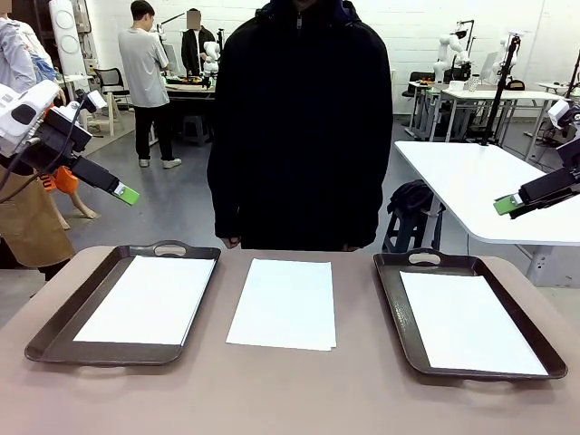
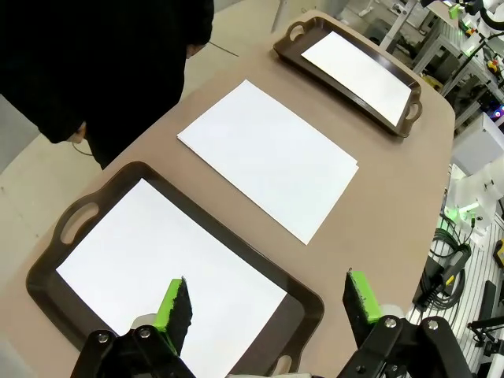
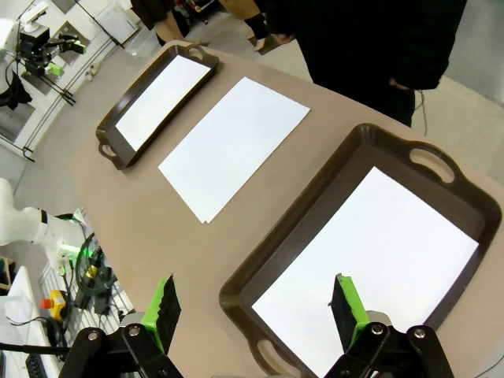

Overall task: Sort the A4 documents.
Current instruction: Receive the A4 Paper.

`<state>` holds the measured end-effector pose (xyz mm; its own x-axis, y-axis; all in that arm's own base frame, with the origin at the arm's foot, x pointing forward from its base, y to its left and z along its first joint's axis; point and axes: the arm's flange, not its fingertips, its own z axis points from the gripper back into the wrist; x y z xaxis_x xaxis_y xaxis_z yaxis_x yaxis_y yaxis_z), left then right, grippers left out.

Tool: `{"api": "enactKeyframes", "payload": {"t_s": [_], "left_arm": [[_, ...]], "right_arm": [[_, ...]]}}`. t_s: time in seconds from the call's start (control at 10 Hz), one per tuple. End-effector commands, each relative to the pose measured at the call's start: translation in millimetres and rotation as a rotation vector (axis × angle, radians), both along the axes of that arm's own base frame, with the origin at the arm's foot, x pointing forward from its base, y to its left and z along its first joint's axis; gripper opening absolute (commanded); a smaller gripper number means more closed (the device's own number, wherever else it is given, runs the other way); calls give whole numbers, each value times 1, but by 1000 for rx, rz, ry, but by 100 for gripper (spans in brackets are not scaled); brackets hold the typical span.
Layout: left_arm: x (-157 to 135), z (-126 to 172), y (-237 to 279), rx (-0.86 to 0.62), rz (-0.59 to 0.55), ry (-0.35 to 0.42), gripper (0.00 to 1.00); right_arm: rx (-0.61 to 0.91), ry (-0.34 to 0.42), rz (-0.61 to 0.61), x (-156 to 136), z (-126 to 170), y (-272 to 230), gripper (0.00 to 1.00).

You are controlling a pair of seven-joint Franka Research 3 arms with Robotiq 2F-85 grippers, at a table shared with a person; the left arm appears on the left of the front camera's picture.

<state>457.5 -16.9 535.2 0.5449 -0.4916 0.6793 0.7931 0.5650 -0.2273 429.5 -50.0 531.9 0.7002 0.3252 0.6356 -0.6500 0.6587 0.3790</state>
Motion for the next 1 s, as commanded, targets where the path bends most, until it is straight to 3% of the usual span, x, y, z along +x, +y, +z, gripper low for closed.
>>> {"api": "enactKeyframes", "payload": {"t_s": [0.0, 0.9], "left_arm": [[-1, 1, 0, 1, -4, -6, 100], [-1, 1, 0, 1, -4, -6, 100]], "right_arm": [[21, -3, 4, 1, 0, 1, 100], [21, -3, 4, 1, 0, 1, 100]]}}
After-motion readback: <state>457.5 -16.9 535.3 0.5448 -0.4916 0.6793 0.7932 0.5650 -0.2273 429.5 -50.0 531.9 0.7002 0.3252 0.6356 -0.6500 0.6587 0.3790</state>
